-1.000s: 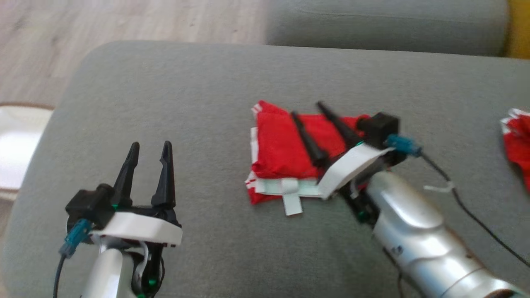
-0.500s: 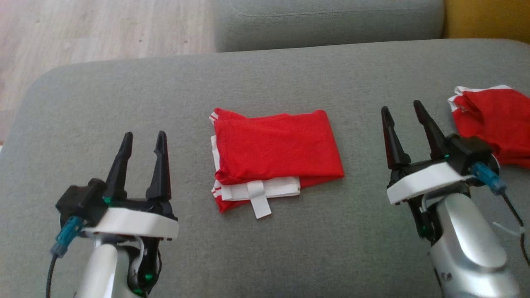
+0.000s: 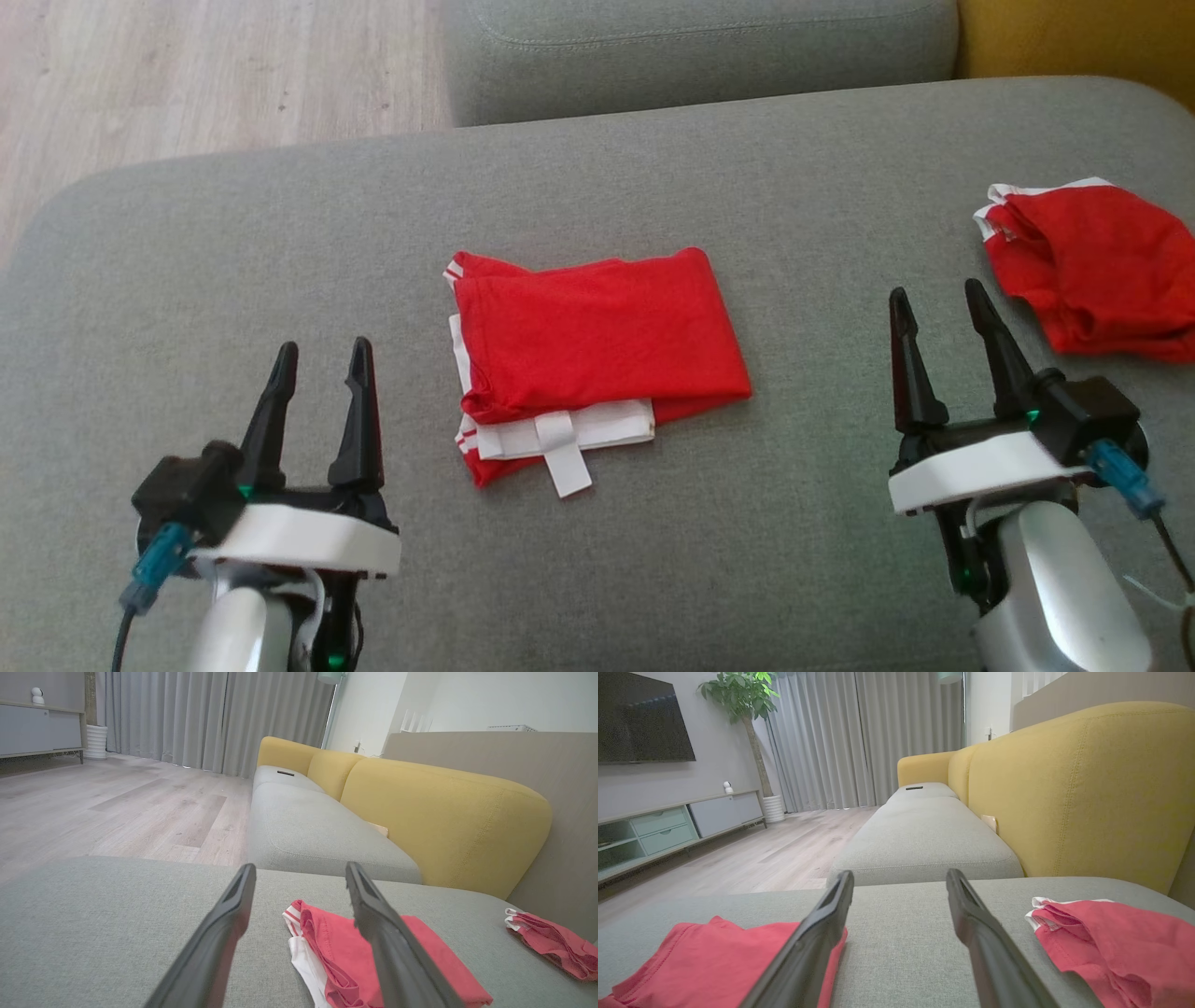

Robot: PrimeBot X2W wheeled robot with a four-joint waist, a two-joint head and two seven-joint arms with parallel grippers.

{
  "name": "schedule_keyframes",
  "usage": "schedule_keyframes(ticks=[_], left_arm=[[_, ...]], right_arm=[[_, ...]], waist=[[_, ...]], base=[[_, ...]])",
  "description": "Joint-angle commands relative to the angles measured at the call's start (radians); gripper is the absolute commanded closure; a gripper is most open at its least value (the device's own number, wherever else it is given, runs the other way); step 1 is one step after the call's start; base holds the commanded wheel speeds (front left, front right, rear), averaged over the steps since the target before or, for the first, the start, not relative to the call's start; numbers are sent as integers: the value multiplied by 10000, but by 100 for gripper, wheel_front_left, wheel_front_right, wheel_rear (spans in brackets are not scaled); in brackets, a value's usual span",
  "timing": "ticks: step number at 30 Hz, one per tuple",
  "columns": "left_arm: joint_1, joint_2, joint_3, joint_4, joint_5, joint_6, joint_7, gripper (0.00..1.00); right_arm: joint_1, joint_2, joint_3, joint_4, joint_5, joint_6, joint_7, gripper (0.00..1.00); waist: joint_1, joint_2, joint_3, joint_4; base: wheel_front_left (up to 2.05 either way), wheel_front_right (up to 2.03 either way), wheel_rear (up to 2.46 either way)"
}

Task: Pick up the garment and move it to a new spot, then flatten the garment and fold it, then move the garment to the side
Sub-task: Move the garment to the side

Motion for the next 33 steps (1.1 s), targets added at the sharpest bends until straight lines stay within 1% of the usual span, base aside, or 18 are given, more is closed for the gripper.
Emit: schedule_keyframes(ticks=[1, 5, 7, 13, 15, 18, 19, 26, 33], left_arm=[[-361, 83, 386, -326, -43, 23, -51, 0], [-436, 83, 354, -317, -11, -2, -51, 0], [-577, 83, 301, -373, 18, -19, -51, 0], [-887, 83, 123, -475, 59, -41, -51, 0], [-954, 83, 75, -471, 45, -35, -51, 0], [-1049, 83, -28, -431, 58, -49, -51, 0], [-1049, 83, -28, -431, 58, -49, -51, 0], [-1322, 83, -198, -382, 40, -68, -51, 0], [-1552, 83, -453, -333, 31, -39, -51, 0]], right_arm=[[-170, 80, 211, -374, 92, -9, -64, 0], [-173, 82, 177, -364, 178, -9, -64, 0], [-268, 83, 198, -254, 4, -9, -64, 0], [-782, 84, 685, 197, -79, -9, 70, 0], [-987, 84, 888, 575, -123, -9, 330, 0], [-1322, 84, 1069, 1230, 121, -9, 792, 0], [-1322, 84, 1069, 1230, 121, -9, 792, 0], [-2227, 85, 1623, 2888, 900, -9, 1773, 0], [-3118, 85, 2095, 4275, 1568, -9, 1950, 0]], waist=[[0, 0, 3, 17], [0, 0, 67, 81], [0, 0, 221, 165], [0, 0, 762, 482], [0, 0, 911, 589], [0, 0, 1121, 778], [0, 0, 1121, 778], [0, 0, 1582, 1218], [0, 0, 1935, 1593]], base=[[0, 0, 0], [0, 0, 0], [0, 0, 0], [0, 0, 0], [0, 0, 0], [0, 0, 0], [0, 0, 0], [0, 0, 0], [0, 0, 0]])
